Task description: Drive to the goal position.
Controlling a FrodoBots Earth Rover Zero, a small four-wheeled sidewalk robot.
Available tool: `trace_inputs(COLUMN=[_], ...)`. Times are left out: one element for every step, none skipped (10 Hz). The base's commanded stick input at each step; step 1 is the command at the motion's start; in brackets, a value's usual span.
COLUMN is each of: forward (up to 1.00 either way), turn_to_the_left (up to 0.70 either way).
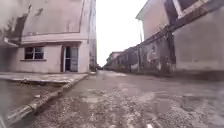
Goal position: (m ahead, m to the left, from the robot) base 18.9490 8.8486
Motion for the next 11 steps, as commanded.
trace_inputs(forward=[0.85,0.85,0.85,0.85,0.85,0.85,0.85,0.85,0.85,0.85,0.85], turn_to_the_left=[-0.34,-0.34,-0.23,0.00,0.00,0.00,0.00,0.00,0.00,0.31,0.33])
